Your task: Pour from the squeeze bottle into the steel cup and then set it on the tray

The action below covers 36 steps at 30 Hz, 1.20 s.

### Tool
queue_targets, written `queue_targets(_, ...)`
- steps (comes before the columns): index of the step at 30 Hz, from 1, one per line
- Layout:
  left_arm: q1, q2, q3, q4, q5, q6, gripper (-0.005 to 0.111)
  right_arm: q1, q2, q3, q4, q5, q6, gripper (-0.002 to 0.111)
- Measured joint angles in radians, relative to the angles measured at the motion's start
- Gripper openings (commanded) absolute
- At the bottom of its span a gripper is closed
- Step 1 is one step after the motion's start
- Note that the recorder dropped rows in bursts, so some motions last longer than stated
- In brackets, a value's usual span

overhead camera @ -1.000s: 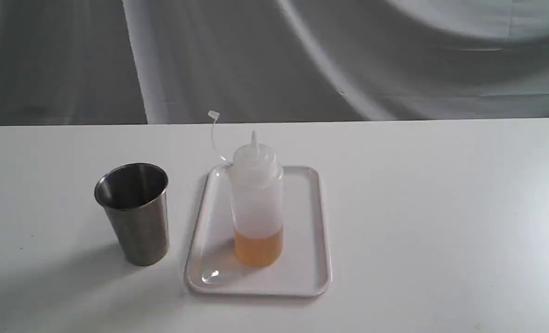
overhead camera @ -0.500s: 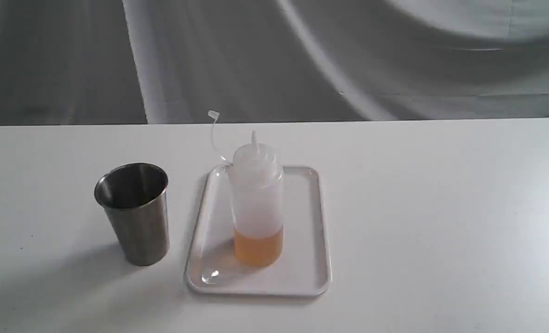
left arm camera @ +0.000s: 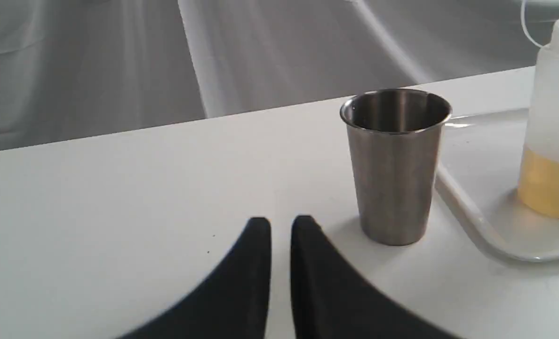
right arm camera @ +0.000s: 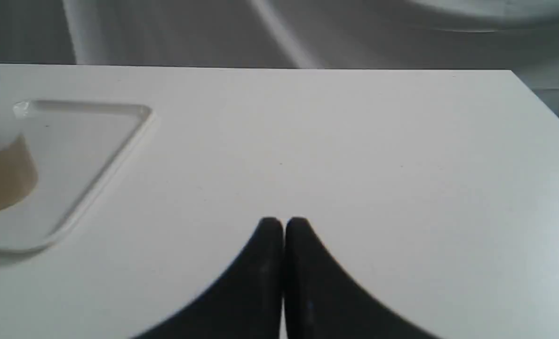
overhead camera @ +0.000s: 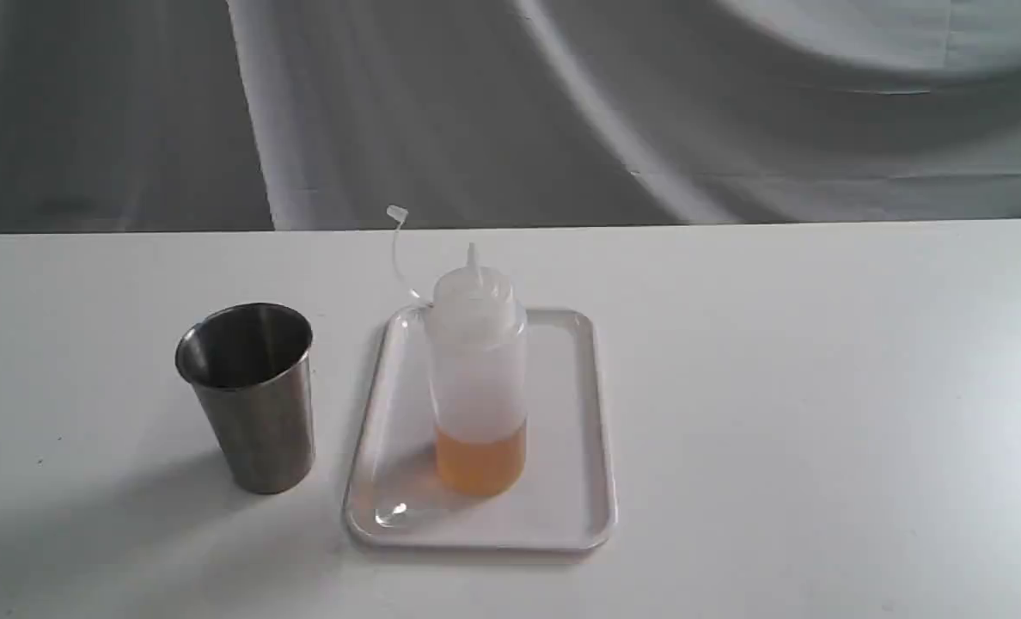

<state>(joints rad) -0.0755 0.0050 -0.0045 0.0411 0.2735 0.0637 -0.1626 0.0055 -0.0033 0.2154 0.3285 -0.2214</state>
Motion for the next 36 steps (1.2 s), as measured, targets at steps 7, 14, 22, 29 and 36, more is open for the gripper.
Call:
queue_targets(7,0.0,0.0,0.0,0.0,0.0,0.0,0.008,-0.141,0.0,0.0,-0.003,0.002,0.014,0.0)
queue_targets(14,0.0,0.0,0.0,0.0,0.0,0.0,0.008,-0.147,0.0,0.0,-0.006,0.002,0.014,0.0)
queue_targets(22,0.0,0.0,0.0,0.0,0.0,0.0,0.008,-0.147,0.0,0.0,-0.006,0.002,0.014,0.0)
queue_targets(29,0.0,0.0,0.0,0.0,0.0,0.0,0.008,-0.147,0.0,0.0,-0.006,0.002,0.014,0.0)
queue_targets(36,0.0,0.0,0.0,0.0,0.0,0.0,0.008,-0.147,0.0,0.0,-0.006,0.002,0.014,0.0)
